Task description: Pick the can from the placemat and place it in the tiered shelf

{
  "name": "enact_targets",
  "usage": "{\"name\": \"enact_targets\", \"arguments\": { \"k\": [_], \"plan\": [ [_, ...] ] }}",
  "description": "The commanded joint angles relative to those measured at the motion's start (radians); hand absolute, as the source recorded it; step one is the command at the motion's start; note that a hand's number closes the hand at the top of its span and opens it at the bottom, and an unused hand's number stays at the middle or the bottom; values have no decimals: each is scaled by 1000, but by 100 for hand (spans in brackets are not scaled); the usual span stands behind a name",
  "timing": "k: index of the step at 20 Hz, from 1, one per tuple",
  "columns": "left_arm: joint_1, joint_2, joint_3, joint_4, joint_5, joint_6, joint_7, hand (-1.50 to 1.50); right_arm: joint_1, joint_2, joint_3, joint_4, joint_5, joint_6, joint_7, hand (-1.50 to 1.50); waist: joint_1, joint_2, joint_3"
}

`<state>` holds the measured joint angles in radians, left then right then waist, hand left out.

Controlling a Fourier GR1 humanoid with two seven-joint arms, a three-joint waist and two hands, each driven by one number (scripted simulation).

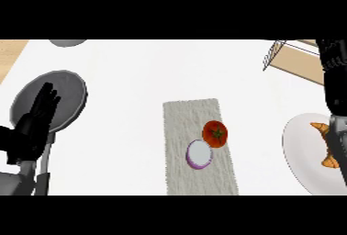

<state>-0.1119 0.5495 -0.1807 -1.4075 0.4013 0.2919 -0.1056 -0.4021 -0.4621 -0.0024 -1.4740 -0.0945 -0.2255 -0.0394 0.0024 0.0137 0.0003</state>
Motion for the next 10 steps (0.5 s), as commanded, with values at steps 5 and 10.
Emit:
{"name": "enact_targets", "arguments": {
  "k": [5,10],
  "plan": [
    [8,54,10,70,1,-61,88,0,-71,311,381,-108,146,-69,104,150,39,-12,-4],
    [87,22,-20,32,18,-55,115,0,90,258,386,3,549,-446,209,150,-7,-33,-6]
  ]
}}
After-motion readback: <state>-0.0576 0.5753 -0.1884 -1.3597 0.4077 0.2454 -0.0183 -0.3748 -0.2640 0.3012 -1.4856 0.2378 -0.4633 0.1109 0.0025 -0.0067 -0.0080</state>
